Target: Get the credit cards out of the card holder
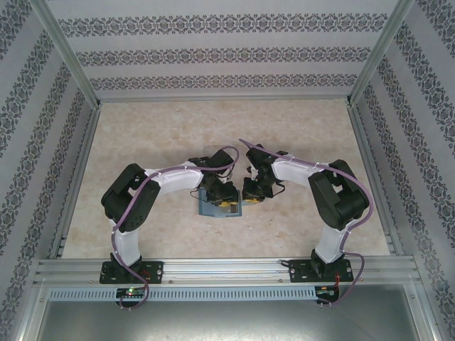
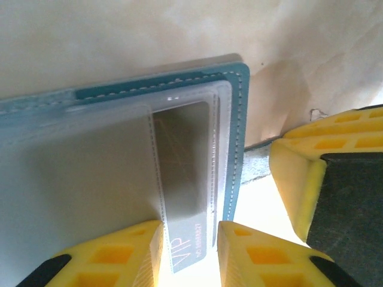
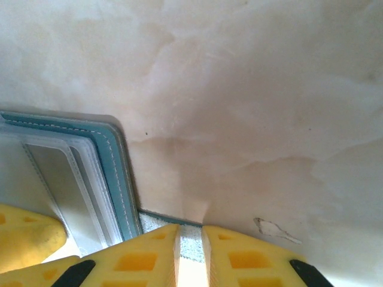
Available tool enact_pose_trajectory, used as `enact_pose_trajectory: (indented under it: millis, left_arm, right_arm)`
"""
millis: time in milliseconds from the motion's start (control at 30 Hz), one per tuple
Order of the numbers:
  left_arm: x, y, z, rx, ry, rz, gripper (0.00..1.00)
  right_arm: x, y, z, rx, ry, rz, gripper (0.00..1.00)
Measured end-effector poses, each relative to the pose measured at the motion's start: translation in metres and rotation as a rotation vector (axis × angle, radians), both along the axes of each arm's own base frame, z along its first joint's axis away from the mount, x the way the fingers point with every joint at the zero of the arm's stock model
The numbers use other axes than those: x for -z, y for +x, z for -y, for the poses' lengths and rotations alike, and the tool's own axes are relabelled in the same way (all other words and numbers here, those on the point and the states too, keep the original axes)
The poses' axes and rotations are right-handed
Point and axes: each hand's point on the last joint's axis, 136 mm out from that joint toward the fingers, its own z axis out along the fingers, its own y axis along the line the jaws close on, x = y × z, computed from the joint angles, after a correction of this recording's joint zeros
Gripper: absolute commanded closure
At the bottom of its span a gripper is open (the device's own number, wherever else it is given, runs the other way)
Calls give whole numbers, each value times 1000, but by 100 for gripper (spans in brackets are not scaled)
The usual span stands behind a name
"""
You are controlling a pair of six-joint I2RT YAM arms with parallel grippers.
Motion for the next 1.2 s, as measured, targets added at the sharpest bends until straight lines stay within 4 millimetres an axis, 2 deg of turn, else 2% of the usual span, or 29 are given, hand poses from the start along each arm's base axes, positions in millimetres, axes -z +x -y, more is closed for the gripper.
enact_pose_trajectory:
  millis: [433,667,833,1000,1200]
  left_arm:
    - [-8,2,-22,23,190,49,61]
    - [-13,4,-41,40,310,79,55]
    - [-12,3,-46,43,334,76,52]
    - [-11,2,-46,44,337,72,57]
    - [-11,2,-47,48,342,74,74]
  right_arm:
    - [0,0,0,-3,-2,-5,80]
    - [0,0,0,-5,-4,-6,80]
    - [0,0,0,-5,-5,-10,80]
    - [0,0,0,-5,-6,-11,80]
    - [0,0,0,-5,-6,-11,80]
